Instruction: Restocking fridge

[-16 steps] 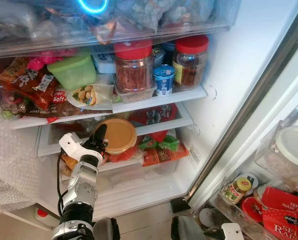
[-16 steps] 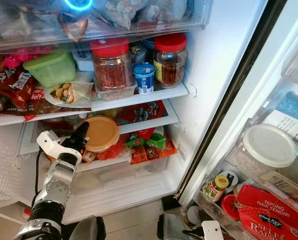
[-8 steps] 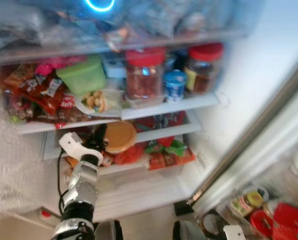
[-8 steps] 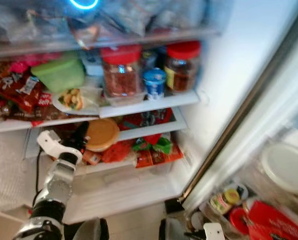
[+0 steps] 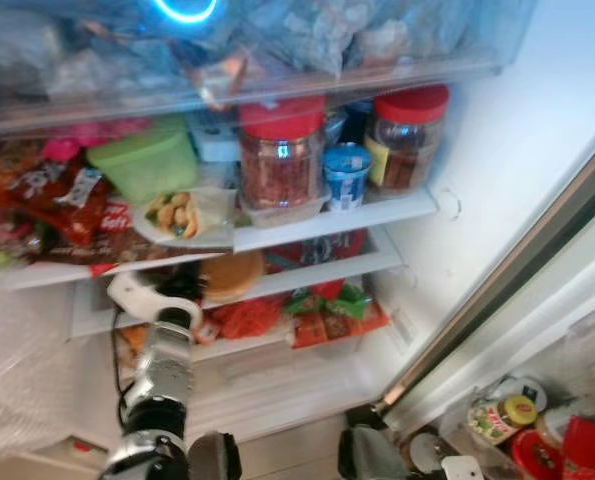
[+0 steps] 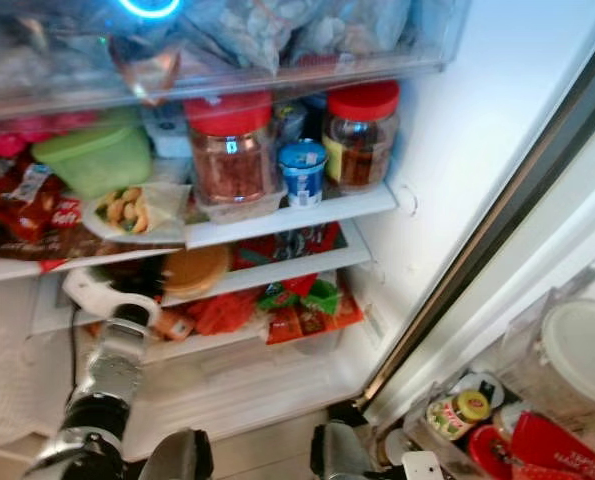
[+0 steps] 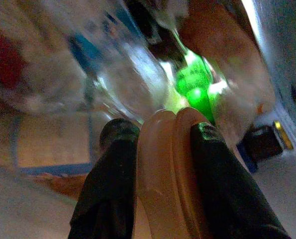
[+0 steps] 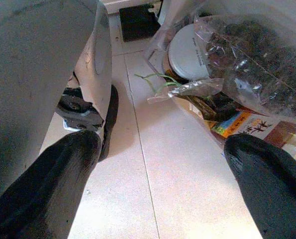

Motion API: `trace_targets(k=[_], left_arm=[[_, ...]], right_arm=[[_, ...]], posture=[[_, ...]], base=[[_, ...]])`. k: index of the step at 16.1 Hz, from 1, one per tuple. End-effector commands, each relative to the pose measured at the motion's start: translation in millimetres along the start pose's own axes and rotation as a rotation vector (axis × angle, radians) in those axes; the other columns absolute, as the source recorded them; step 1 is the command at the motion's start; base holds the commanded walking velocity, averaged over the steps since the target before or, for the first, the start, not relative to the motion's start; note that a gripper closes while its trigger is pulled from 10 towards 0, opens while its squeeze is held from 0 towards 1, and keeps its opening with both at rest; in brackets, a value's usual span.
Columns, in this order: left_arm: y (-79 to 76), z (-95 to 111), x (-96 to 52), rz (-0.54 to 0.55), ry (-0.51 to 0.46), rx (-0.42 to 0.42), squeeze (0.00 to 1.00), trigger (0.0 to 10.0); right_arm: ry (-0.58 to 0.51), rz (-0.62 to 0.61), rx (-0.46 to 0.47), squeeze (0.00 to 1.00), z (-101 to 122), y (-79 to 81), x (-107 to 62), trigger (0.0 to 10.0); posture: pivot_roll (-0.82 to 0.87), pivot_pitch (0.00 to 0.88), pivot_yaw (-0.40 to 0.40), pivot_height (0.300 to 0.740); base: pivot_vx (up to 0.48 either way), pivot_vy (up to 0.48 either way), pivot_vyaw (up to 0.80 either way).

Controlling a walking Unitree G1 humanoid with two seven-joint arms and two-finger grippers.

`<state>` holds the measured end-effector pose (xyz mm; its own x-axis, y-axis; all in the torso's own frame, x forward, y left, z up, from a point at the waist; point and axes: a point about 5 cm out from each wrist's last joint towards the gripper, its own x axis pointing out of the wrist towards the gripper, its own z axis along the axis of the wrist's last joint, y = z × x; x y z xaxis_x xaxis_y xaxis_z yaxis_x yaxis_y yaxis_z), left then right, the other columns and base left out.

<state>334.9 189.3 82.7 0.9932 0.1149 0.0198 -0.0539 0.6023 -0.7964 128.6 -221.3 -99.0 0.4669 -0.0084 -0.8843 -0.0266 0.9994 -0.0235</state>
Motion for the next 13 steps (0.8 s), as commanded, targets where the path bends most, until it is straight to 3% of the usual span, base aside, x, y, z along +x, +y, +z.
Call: trace_targets(k=[1,5,11,12,13], left_arm=[[-0.5,-8.3,0.1,0.011,0.029,-0.025,0.0,10.0],[-9.4,-10.1,14.3,0.041,0.033,-0.046,0.0,10.0],[-20.5,-1.6,30.4,0.066,0.024,0.023,0.0,10.0],[-20.1,-0.5,30.9,0.075,0.019,0.033,0.4,10.0],[-19.6,0.3,31.3,0.082,0.014,0.037,0.73,10.0]], right_arm=[[-0.007,0.024,0.008,0.0,1.1,7.0,1.3,10.0],[-0.009,0.026,0.008,0.0,1.6,7.1,1.3,10.0],[-0.01,0.024,0.012,0.0,1.4,7.0,1.3,10.0],[-0.01,0.024,0.012,0.0,1.3,7.0,1.3,10.0],[-0.01,0.024,0.012,0.0,1.3,7.0,1.3,10.0]], posture=[[-0.08,0.104,0.004,0.633],[-0.1,0.106,0.004,0.633],[-0.11,0.11,0.005,0.633],[-0.11,0.112,0.004,0.633],[-0.11,0.112,0.004,0.633]], base=[[0.0,0.0,0.0],[0.0,0.0,0.0],[0.0,0.0,0.0],[0.0,0.0,0.0],[0.0,0.0,0.0]])
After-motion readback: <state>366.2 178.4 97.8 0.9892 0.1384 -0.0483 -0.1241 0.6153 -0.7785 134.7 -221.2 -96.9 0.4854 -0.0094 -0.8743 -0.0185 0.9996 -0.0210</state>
